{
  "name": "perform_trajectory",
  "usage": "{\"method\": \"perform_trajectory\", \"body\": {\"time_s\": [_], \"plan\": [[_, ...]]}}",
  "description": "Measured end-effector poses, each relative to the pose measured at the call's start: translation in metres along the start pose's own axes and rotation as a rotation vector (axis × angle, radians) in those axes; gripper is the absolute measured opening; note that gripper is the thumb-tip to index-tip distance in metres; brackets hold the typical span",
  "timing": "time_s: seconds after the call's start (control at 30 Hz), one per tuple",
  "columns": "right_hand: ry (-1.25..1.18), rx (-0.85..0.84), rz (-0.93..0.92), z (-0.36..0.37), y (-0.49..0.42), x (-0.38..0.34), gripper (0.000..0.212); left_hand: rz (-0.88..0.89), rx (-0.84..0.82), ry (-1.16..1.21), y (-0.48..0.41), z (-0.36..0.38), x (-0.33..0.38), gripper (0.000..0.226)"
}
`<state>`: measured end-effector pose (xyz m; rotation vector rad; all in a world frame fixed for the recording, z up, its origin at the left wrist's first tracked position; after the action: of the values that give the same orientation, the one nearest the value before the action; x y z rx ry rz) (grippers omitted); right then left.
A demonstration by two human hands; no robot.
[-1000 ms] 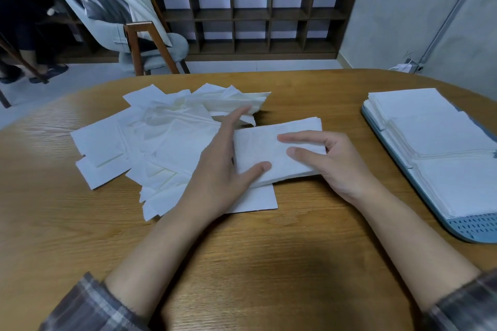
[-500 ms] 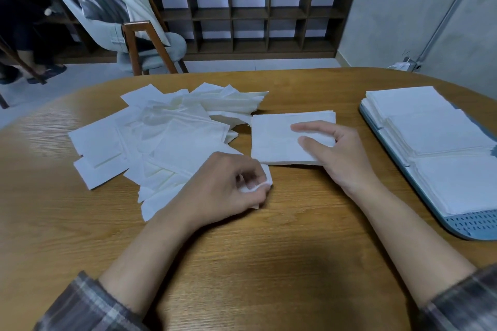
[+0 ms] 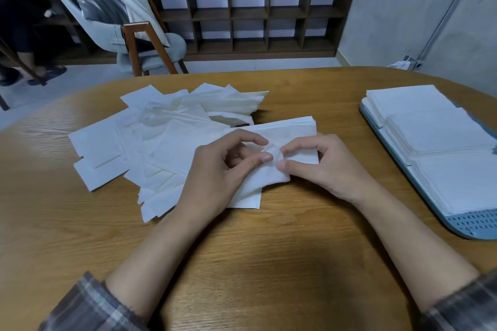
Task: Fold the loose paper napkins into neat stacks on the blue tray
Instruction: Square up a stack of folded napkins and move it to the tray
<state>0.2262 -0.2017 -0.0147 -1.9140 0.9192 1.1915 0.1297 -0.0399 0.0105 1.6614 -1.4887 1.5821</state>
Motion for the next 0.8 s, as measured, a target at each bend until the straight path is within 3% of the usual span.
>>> {"method": "perform_trajectory", "body": {"time_s": [0.07,0.17,0.23,0.4,0.47,0.57,0.8], "plan": [[-0.027,0.020,-0.003,-0.002,0.000,-0.002,0.006,-0.028,-0.028,0.021,0.001,0.001,0.001,0.029],[-0.095,0.177,0.043,-0.022,-0.004,0.001,0.005,-0.033,-0.065,-0.025,-0.001,0.000,0.001,0.051],[-0.199,0.250,0.120,-0.031,-0.007,0.010,0.006,-0.033,-0.037,-0.032,-0.005,-0.005,-0.002,0.055],[-0.448,0.152,0.225,-0.019,-0.005,0.016,0.010,0.010,0.189,0.006,-0.009,-0.026,-0.004,0.024],[-0.477,0.053,0.222,-0.007,-0.002,0.012,0.023,-0.011,0.182,0.008,-0.009,-0.024,-0.008,0.013],[-0.484,0.009,0.214,0.002,-0.002,0.010,0.042,-0.059,0.116,0.039,-0.008,-0.015,-0.014,0.013],[-0.406,0.004,0.187,0.009,-0.002,0.010,0.040,-0.034,0.063,0.017,-0.009,-0.007,-0.013,0.014]]}}
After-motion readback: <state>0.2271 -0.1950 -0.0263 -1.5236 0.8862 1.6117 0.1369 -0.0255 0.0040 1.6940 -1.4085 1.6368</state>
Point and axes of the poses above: each hand's wrist, its own y-axis away from the middle knuckle, its own z-axis out of the palm, x = y × z, the point moved 10 cm from there along -y, towards the middle knuckle, and after that the axes turned 8 degrees about x, right-handed, at the moved point
